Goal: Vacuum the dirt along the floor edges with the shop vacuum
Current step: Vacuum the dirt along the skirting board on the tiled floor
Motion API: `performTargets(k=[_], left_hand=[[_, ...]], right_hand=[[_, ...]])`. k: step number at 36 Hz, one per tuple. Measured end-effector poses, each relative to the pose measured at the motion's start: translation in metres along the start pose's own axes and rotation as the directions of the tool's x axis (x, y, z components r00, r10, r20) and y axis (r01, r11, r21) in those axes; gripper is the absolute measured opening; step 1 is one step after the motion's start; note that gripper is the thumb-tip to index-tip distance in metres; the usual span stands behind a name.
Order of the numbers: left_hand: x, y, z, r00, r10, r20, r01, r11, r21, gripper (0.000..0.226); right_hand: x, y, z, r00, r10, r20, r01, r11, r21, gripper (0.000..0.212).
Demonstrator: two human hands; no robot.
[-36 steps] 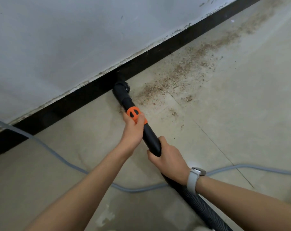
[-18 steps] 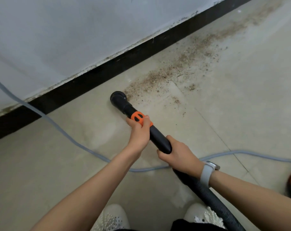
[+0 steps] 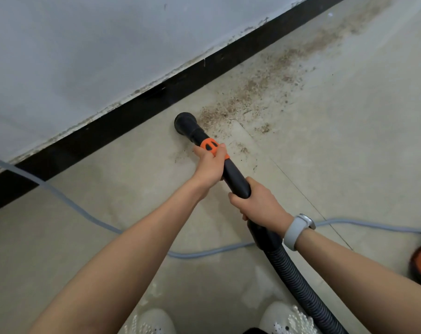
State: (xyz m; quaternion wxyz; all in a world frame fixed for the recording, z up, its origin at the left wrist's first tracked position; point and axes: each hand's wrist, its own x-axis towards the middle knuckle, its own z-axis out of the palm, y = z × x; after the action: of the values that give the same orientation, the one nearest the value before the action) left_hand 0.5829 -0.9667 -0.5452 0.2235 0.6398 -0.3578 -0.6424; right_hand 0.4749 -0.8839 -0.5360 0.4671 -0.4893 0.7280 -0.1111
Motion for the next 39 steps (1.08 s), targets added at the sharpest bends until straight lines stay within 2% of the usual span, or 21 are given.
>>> performTargets(k=[3, 6, 7, 8, 10, 12, 17, 21, 24, 28, 34, 36, 39], left_hand=[[0.009, 0.015, -0.001, 0.999, -0.015, 0.051, 0.015, 1.000, 0.010, 0.060], [0.011, 0.030, -0.004, 0.995, -0.035, 0.095, 0.032, 0.999, 0.033, 0.016], [0.012, 0.034, -0.005, 0.994, -0.034, 0.102, 0.031, 0.999, 0.037, 0.013], [0.012, 0.035, -0.007, 0.995, -0.026, 0.098, 0.023, 0.999, 0.037, 0.015], [0.014, 0.033, -0.011, 0.998, 0.010, 0.065, -0.011, 1.000, 0.019, 0.050], [0.017, 0.024, -0.016, 1.000, 0.025, -0.001, -0.025, 1.000, -0.009, 0.065], [0.019, 0.005, -0.032, 0.993, 0.035, -0.115, -0.043, 0.997, -0.067, 0.069], [0.020, 0.002, -0.041, 0.985, 0.061, -0.159, -0.075, 0.994, -0.079, 0.069], [0.025, 0.008, -0.041, 0.991, 0.054, -0.123, -0.062, 0.996, -0.062, 0.069], [0.032, 0.025, -0.032, 0.999, 0.029, 0.016, -0.029, 0.999, -0.019, 0.069], [0.032, 0.039, -0.005, 0.984, -0.007, 0.178, 0.015, 0.999, -0.039, 0.053], [0.032, 0.037, 0.005, 0.976, -0.016, 0.219, 0.028, 0.998, -0.053, 0.057], [0.029, 0.033, 0.016, 0.971, -0.008, 0.240, 0.013, 1.000, -0.022, 0.069]], right_hand=[[0.009, -0.006, -0.001, 0.998, 0.009, -0.065, -0.010, 1.000, -0.010, 0.023], [0.017, -0.012, 0.000, 0.993, 0.019, -0.113, -0.022, 0.999, -0.024, 0.024], [0.020, -0.014, 0.000, 0.993, 0.015, -0.117, -0.018, 0.999, -0.026, 0.024], [0.022, -0.016, 0.000, 0.994, 0.007, -0.113, -0.010, 1.000, -0.027, 0.024], [0.025, -0.019, -0.001, 0.997, -0.014, -0.076, 0.012, 1.000, -0.021, 0.023], [0.027, -0.021, -0.001, 0.999, -0.040, -0.019, 0.040, 0.999, -0.036, 0.022], [0.028, -0.030, 0.010, 0.994, -0.077, 0.084, 0.080, 0.996, -0.035, 0.019], [0.031, -0.036, 0.017, 0.992, -0.096, 0.084, 0.104, 0.990, -0.093, 0.024], [0.033, -0.035, 0.016, 0.996, -0.089, 0.026, 0.092, 0.987, -0.136, 0.026], [0.033, -0.034, 0.012, 0.994, -0.056, -0.095, 0.043, 0.989, -0.143, 0.025], [0.024, -0.024, -0.002, 0.968, 0.001, -0.251, -0.054, 0.977, -0.204, 0.024], [0.020, -0.016, -0.005, 0.961, 0.021, -0.275, -0.078, 0.977, -0.200, 0.024], [0.014, -0.005, -0.008, 0.963, 0.074, -0.261, -0.102, 0.990, -0.095, 0.025]])
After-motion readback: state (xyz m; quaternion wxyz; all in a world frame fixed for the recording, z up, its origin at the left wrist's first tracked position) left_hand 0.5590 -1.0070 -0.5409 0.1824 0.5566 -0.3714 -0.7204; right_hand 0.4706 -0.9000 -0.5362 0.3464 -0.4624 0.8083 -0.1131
